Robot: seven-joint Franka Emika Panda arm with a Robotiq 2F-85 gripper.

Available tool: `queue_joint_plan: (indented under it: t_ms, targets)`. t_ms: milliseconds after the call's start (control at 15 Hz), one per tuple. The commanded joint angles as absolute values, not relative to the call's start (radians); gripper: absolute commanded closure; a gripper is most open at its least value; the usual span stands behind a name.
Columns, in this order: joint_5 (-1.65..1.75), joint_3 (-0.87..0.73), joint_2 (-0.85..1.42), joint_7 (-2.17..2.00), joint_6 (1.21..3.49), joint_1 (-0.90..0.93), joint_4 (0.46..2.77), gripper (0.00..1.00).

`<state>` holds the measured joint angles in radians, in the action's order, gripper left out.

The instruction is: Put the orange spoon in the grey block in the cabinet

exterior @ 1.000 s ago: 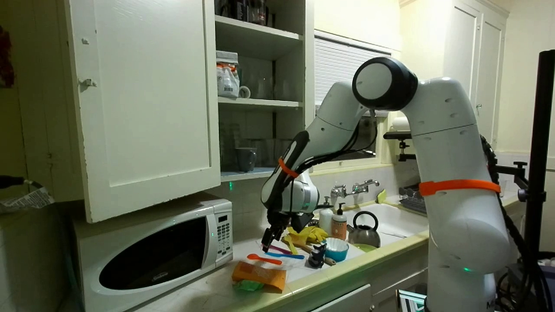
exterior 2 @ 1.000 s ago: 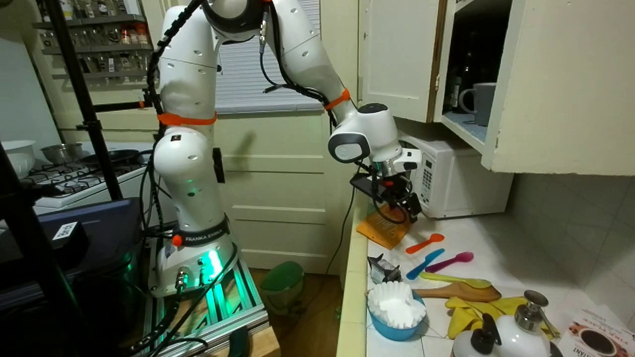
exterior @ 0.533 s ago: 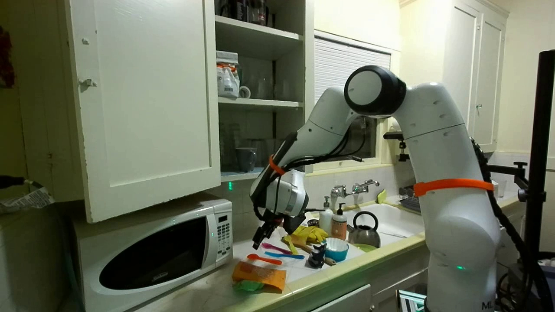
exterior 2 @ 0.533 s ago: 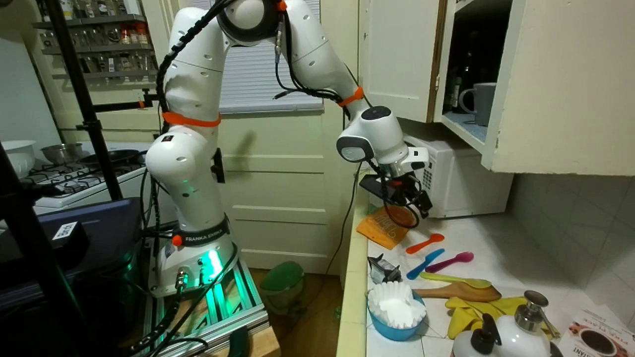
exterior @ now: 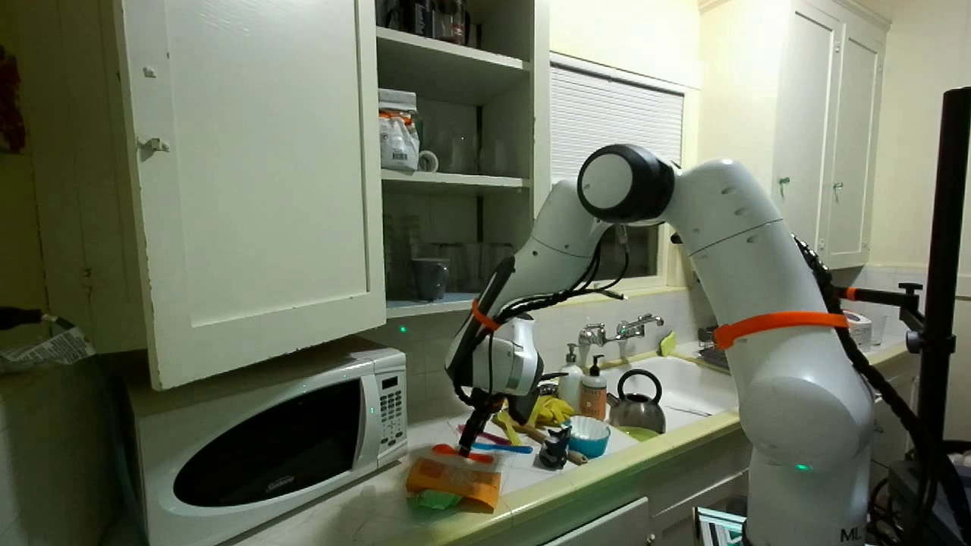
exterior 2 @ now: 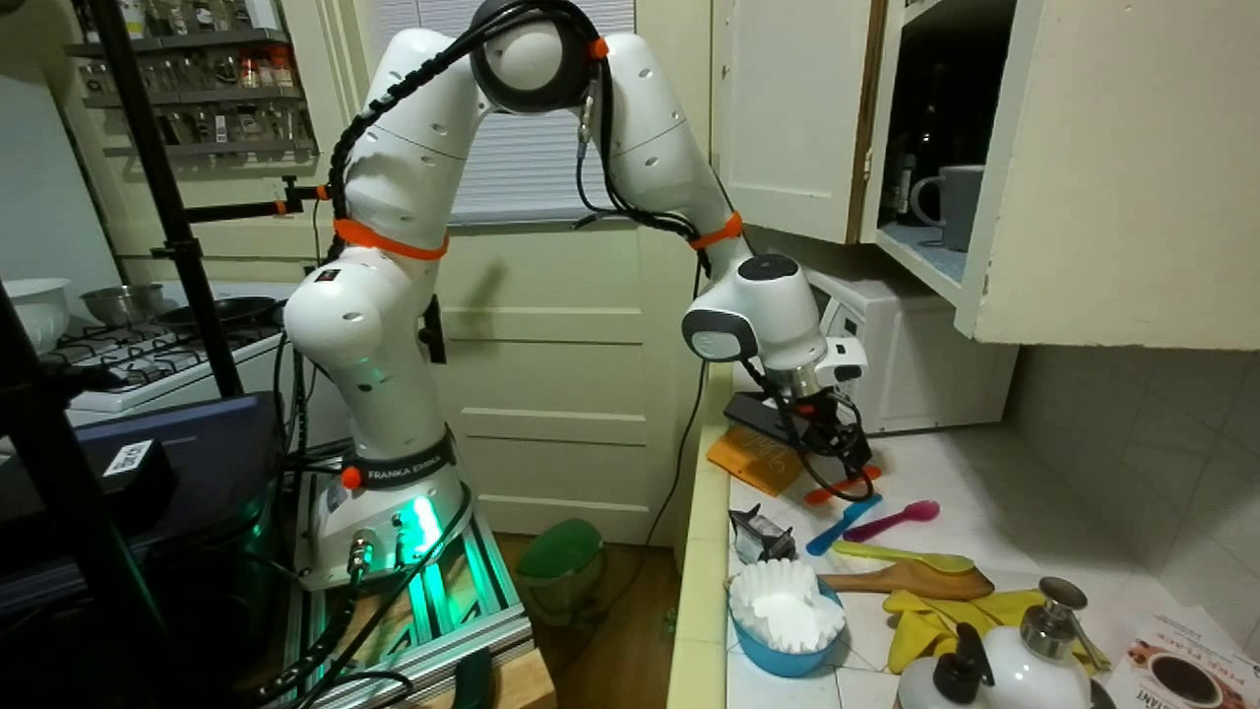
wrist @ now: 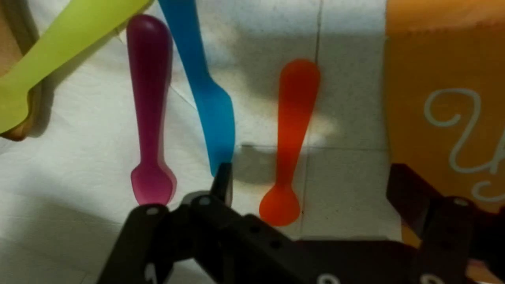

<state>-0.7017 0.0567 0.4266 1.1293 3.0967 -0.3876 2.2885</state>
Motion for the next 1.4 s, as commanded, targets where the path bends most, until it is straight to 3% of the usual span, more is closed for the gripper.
queue_joint_plan:
  t_ms: [0,200,467,800,933,1067,1133,1267,1333]
  targets:
    - [-0.739,0.136,0.427,1.168,3.097,-0.439,2.273,0.0]
    - [-0.741,0.176,0.453,1.157,3.11,-0.462,2.241,0.0]
    - [-0.718,0.162,0.491,1.146,3.116,-0.46,2.207,0.13]
    - [-0.711,0.132,0.539,1.133,3.123,-0.45,2.164,0.1]
    - [-0.709,0.118,0.557,1.125,3.121,-0.441,2.149,0.16]
    - [-0.708,0.097,0.579,1.109,3.116,-0.428,2.132,0.28]
    - [-0.708,0.088,0.588,1.103,3.114,-0.423,2.124,0.43]
    - [-0.711,0.075,0.602,1.095,3.106,-0.417,2.109,0.5]
    - [-0.711,0.075,0.603,1.091,3.103,-0.415,2.106,0.62]
